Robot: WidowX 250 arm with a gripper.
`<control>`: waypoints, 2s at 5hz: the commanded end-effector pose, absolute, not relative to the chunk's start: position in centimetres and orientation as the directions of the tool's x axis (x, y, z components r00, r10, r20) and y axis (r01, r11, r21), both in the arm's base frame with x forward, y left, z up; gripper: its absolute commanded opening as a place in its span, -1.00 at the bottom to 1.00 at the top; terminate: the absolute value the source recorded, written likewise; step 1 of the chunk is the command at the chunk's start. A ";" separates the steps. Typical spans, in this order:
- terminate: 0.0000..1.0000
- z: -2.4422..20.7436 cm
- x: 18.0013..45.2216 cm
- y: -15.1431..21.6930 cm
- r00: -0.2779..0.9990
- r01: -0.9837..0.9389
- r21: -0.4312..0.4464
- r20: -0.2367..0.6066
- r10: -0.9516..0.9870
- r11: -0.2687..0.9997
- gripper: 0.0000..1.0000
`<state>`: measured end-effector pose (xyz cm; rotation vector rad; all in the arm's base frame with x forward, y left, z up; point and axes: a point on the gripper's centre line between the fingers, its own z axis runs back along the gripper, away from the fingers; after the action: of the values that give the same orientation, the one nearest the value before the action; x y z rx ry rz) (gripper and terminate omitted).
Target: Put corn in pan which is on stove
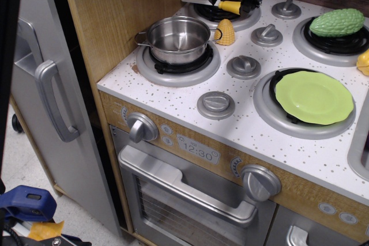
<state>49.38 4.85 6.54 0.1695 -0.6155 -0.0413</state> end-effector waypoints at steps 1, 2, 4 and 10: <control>-1.00 6.5 49.4 4.8 0.816 -0.012 0.170 0.571 -0.089 0.985 1.00; -1.00 5.9 49.7 4.9 0.800 -0.008 0.173 0.592 -0.097 0.985 1.00; -1.00 4.5 50.3 5.4 0.779 -0.004 0.152 0.620 -0.092 0.988 1.00; -1.00 10.7 49.3 7.9 0.764 -0.011 0.329 0.612 -0.204 0.944 -1.00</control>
<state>48.13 7.98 7.12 0.3229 -0.5875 -0.1229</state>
